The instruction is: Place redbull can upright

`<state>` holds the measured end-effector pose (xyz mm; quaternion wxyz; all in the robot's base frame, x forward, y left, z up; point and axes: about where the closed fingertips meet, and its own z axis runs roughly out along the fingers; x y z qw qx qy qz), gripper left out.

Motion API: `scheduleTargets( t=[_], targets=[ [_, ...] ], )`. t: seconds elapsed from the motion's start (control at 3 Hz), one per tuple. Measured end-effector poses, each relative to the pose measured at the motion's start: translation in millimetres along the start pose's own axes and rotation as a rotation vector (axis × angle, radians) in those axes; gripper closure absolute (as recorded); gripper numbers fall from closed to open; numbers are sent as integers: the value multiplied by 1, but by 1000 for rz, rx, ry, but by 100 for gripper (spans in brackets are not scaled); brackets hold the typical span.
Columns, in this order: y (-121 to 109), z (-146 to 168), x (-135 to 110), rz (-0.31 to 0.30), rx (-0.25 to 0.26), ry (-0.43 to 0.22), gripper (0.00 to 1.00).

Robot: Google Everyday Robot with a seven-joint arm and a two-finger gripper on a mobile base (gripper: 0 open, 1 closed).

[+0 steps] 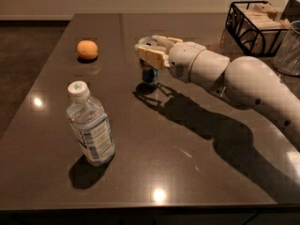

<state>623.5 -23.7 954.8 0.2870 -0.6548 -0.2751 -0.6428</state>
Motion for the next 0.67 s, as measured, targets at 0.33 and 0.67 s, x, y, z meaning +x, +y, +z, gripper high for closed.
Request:
scheduleTargets(
  t=[0.33, 0.67],
  targets=[
    [1, -3, -4, -8, -6, -3, 0],
    [1, -3, -4, -8, -6, -3, 0]
  ],
)
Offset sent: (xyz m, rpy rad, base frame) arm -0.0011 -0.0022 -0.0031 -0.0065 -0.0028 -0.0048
